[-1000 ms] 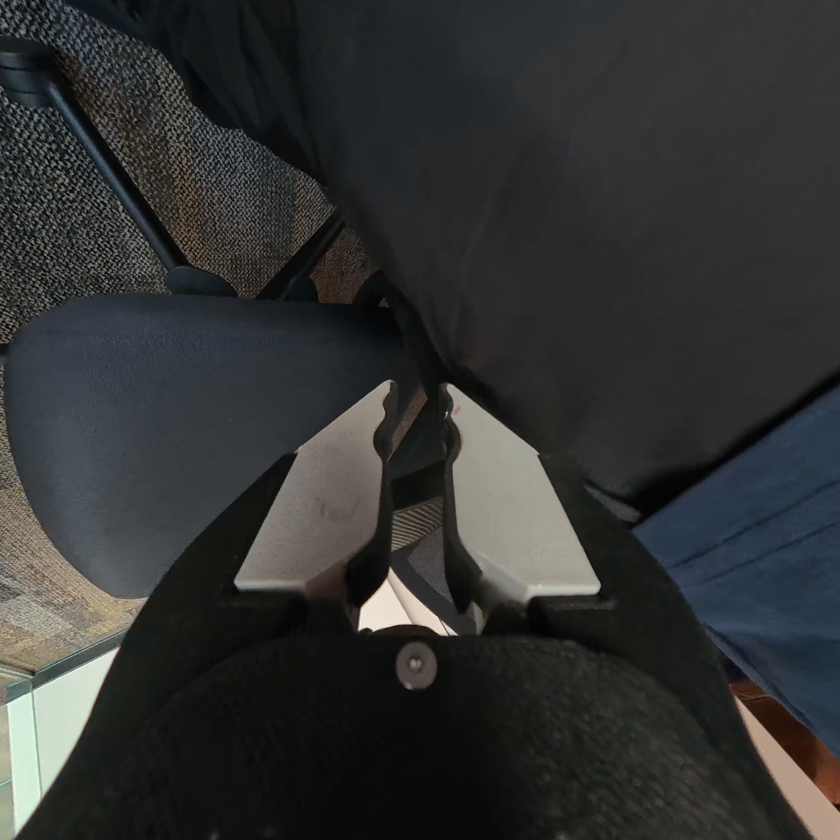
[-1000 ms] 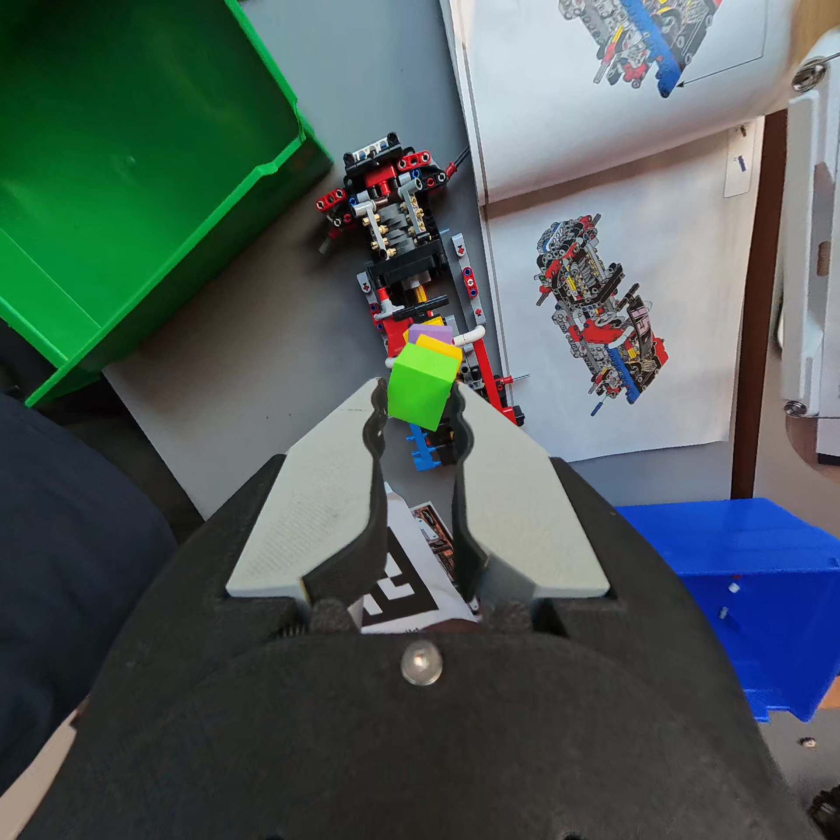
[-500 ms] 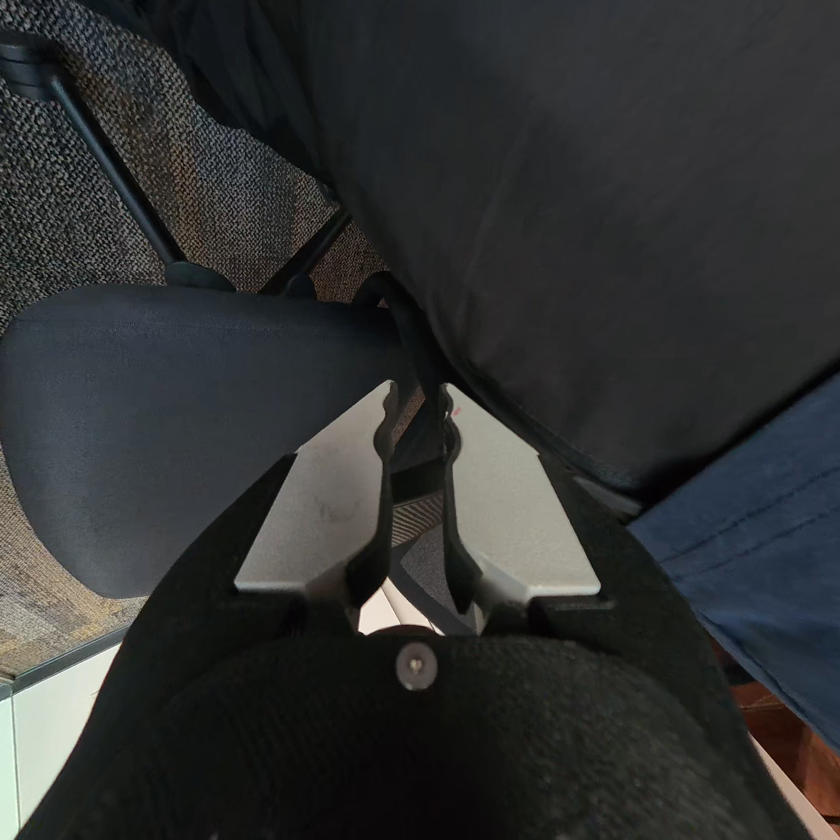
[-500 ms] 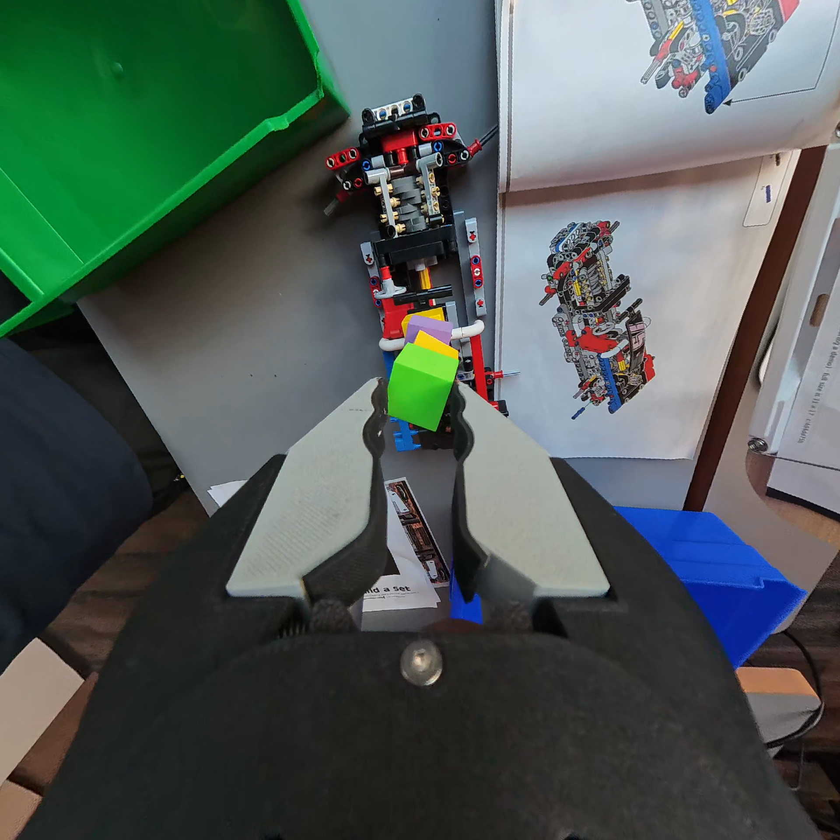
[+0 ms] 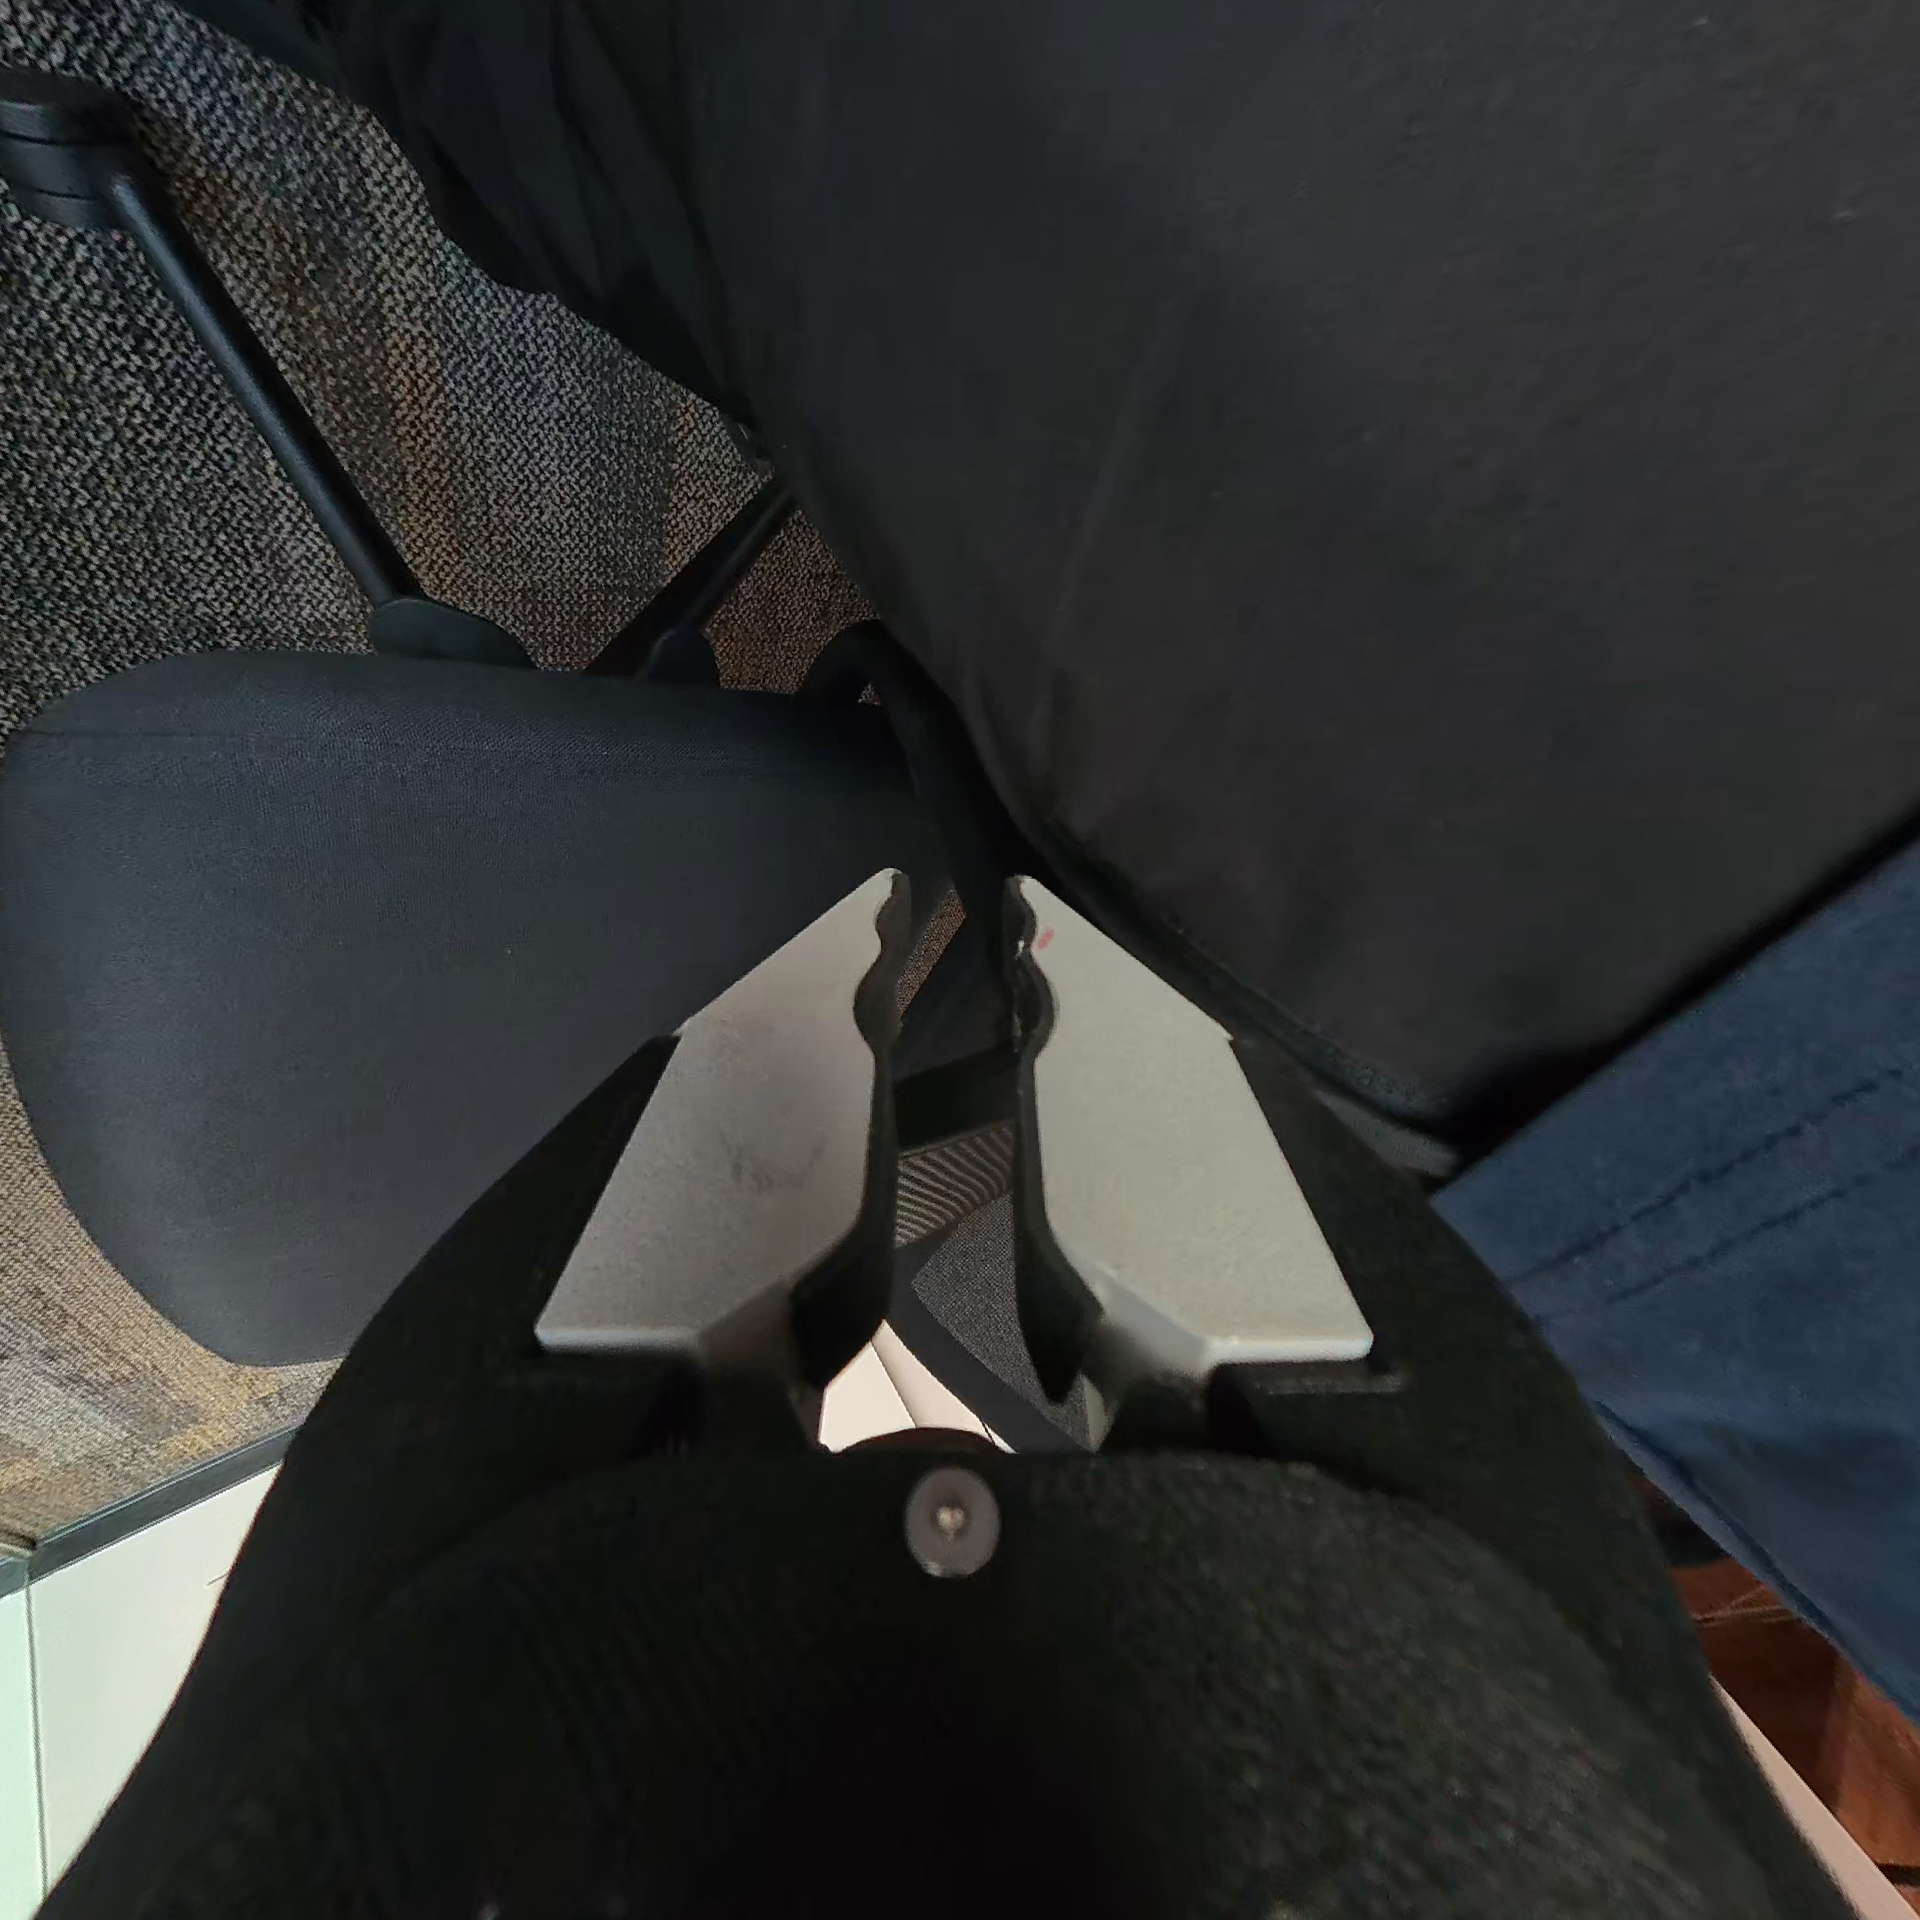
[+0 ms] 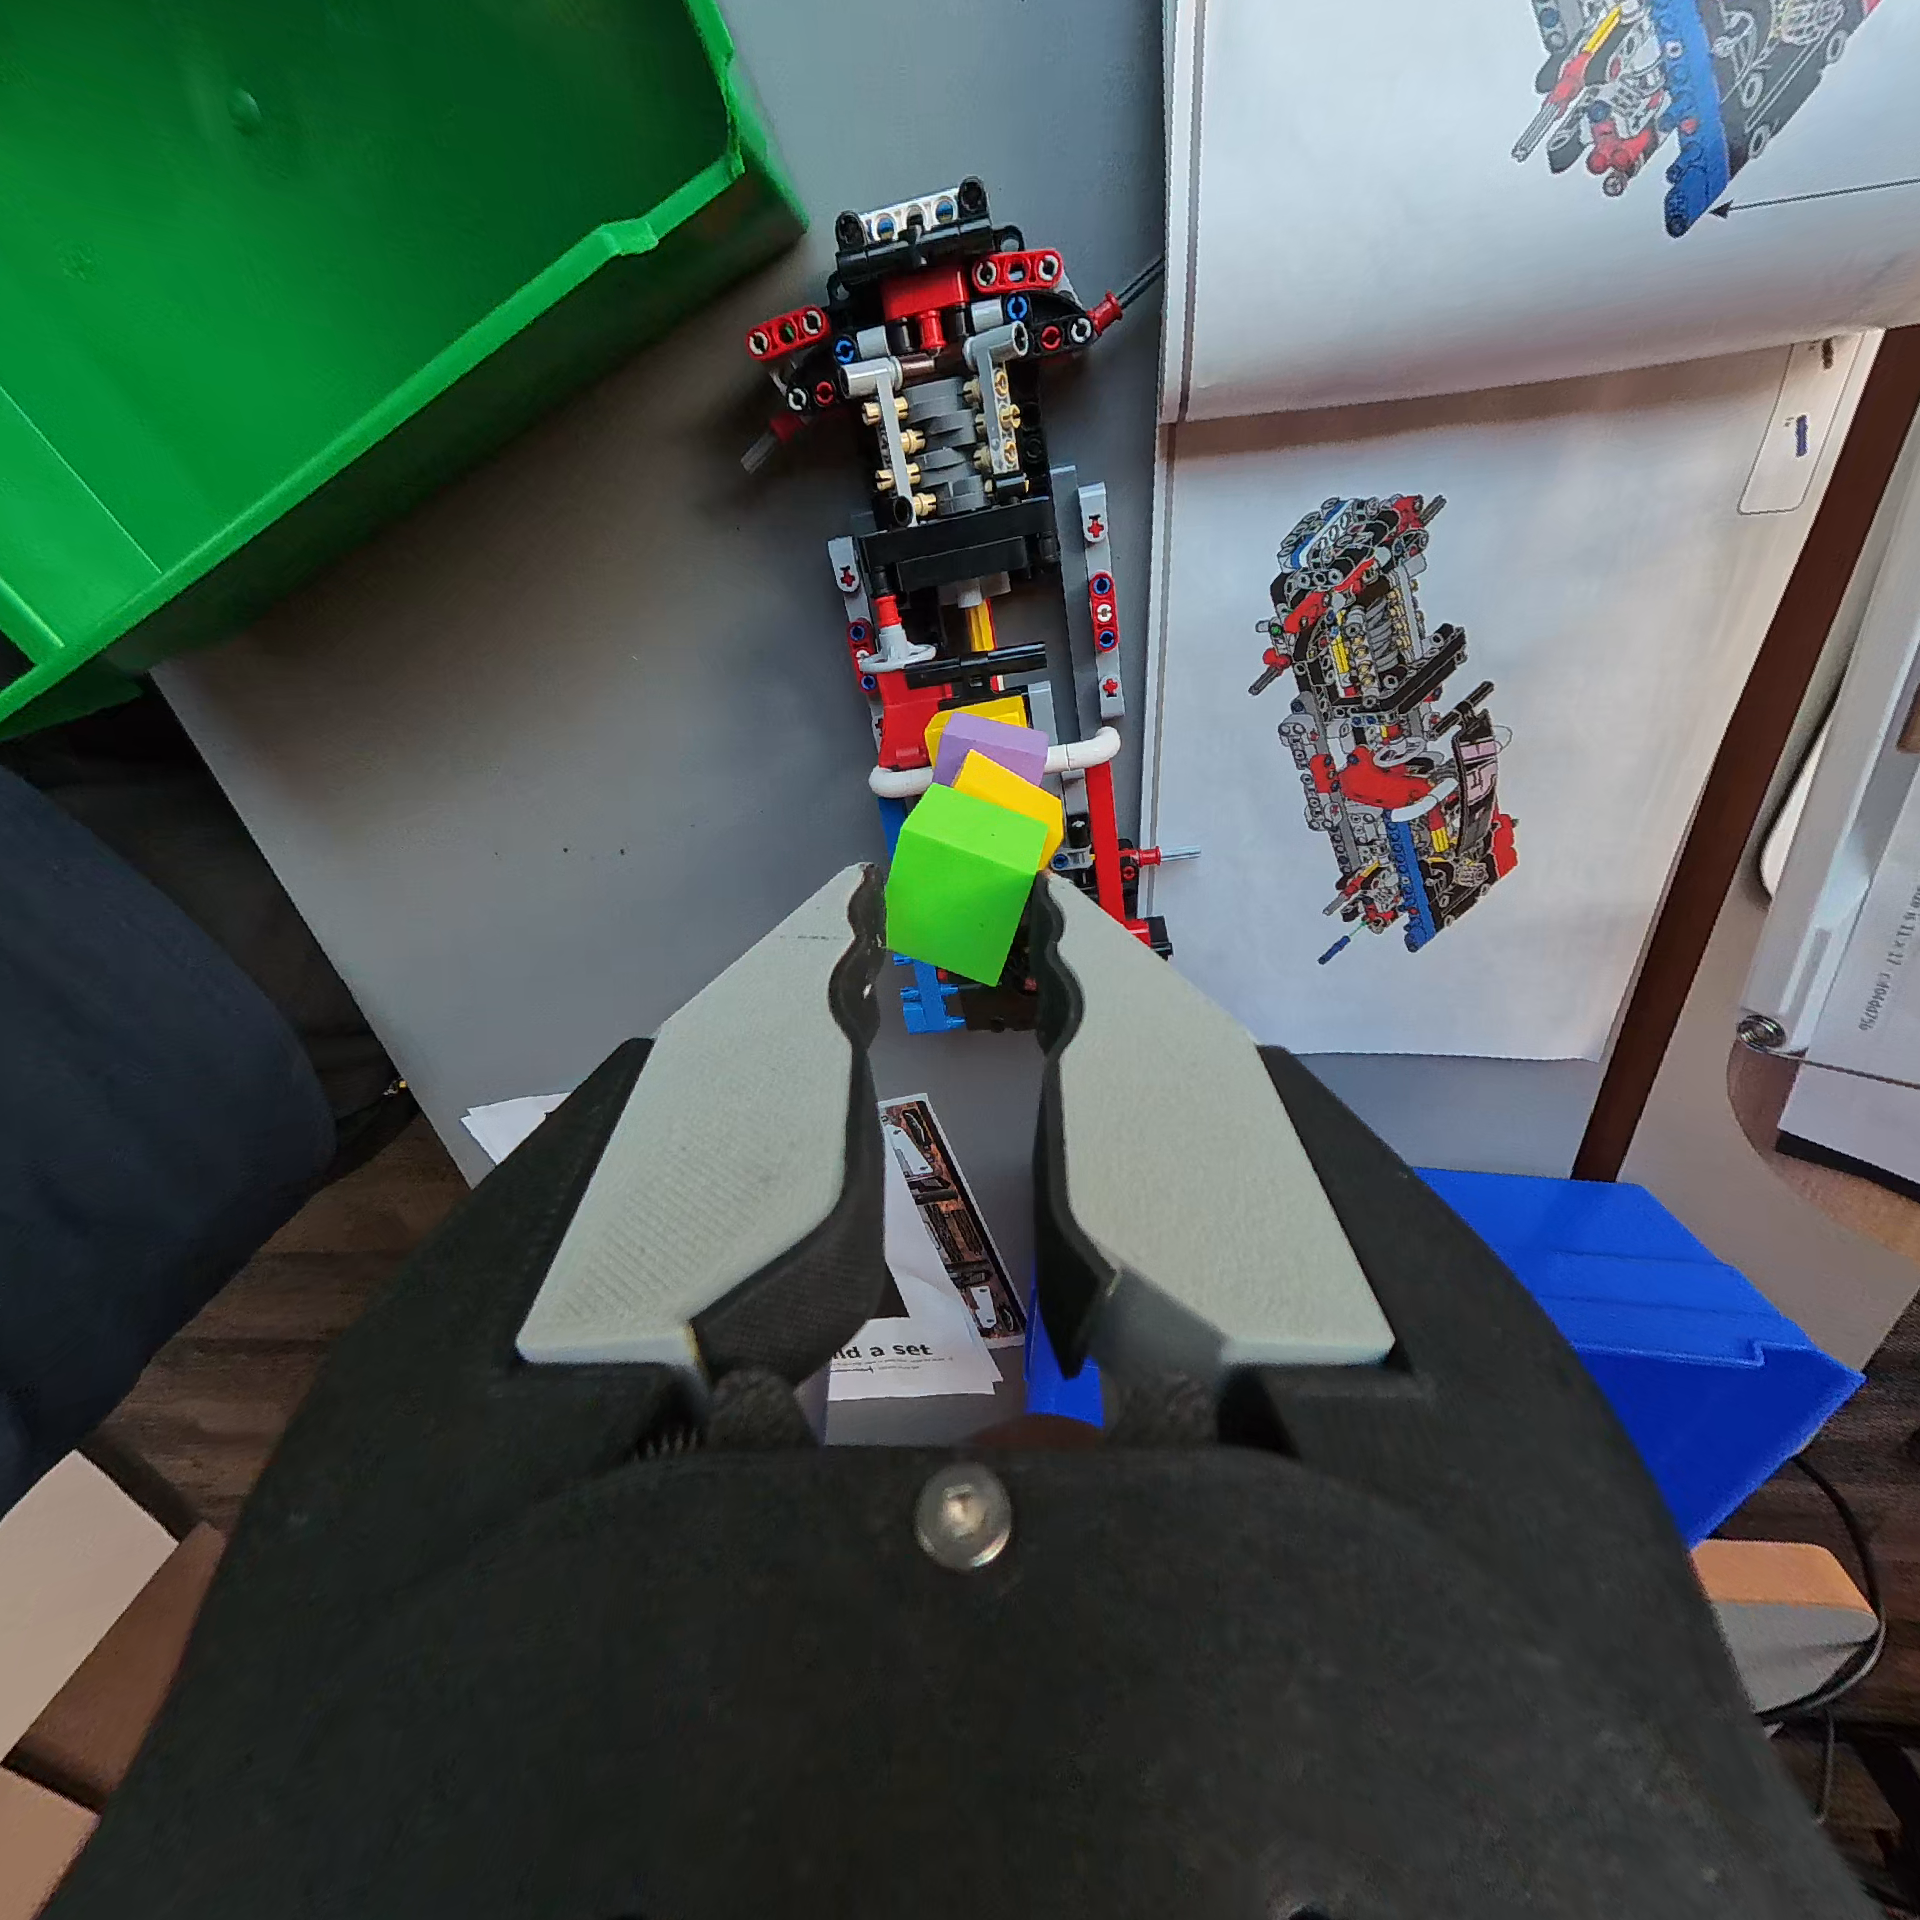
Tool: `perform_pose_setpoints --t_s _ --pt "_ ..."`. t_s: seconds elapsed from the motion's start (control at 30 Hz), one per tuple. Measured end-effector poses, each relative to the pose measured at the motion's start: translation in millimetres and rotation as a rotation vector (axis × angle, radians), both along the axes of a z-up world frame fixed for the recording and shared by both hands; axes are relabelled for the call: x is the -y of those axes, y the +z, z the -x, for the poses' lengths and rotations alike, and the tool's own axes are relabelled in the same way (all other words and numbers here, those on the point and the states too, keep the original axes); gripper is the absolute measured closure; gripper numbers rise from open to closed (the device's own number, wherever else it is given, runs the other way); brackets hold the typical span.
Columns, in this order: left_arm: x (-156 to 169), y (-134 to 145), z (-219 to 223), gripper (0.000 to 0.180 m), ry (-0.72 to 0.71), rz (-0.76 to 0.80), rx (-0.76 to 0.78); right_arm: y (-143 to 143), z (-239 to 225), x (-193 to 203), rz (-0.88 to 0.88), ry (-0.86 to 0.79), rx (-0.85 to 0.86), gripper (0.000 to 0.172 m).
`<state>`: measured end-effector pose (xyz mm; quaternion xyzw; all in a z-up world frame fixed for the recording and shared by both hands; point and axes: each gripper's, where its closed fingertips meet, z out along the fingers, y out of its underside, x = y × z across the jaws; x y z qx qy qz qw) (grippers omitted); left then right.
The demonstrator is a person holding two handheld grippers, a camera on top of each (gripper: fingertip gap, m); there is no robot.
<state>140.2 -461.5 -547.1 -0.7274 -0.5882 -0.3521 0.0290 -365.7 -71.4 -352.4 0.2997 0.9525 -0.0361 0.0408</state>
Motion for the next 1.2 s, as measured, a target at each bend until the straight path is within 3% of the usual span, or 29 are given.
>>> perform_pose_setpoints --t_s 0.57,0.8,0.9,1.0,1.1,1.2 --pt "0 -1 -4 0.165 -0.002 -0.004 0.009 5 0 3 0.006 -0.007 -0.016 0.137" --pt "1 -2 0 0.165 -0.012 -0.006 0.008 38 -12 -3 0.143 -0.116 -0.087 0.133" --pt "1 -3 1 0.165 -0.034 -0.009 0.014 52 -38 -17 0.251 -0.181 -0.152 0.130" --pt "3 -4 6 0.165 -0.059 -0.011 0.016 48 -81 -45 0.300 -0.228 -0.197 0.128" --pt "4 -4 11 0.165 -0.093 -0.011 0.018 25 -135 -74 0.304 -0.201 -0.209 0.127" --pt "6 -4 19 0.165 -0.134 -0.008 0.015 -15 -193 -101 0.190 -0.102 -0.185 0.130"
